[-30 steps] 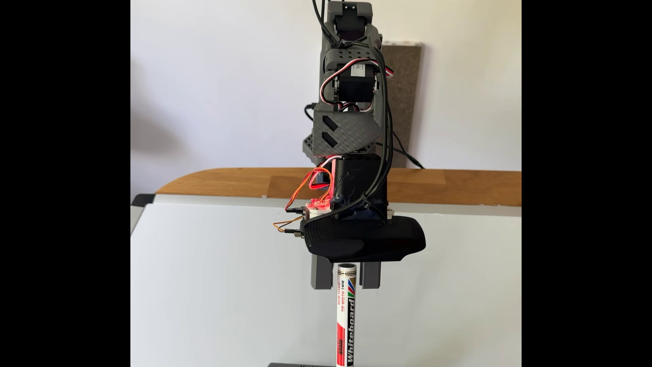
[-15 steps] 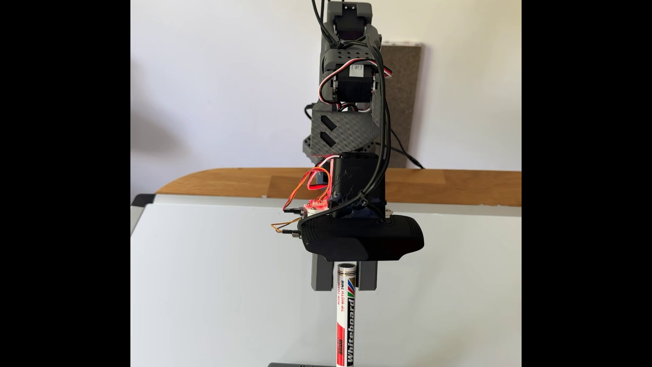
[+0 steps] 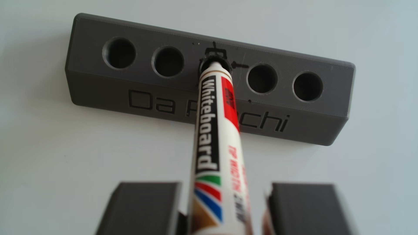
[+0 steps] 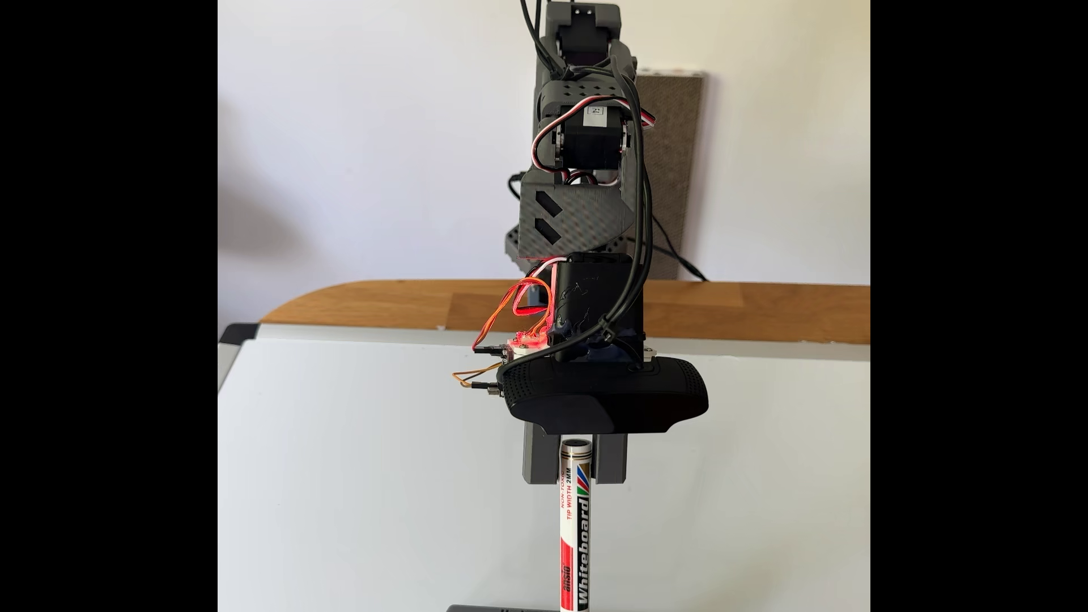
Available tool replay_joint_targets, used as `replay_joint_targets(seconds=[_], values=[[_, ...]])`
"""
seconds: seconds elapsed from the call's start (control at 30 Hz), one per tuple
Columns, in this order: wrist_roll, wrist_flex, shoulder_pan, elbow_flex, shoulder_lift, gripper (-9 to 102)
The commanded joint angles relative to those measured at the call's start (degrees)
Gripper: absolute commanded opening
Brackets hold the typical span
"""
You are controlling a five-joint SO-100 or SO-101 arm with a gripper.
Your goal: Draw a face
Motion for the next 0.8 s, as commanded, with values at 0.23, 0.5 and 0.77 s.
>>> replay_joint_targets(seconds=[0.23,0.5,0.77], values=[[-0.53,-0.88,0.44,-0.44,1.49,46],[-0.62,1.05,0.09,-0.35,1.41,46],[-0.62,1.14,0.18,0.09,1.41,46]])
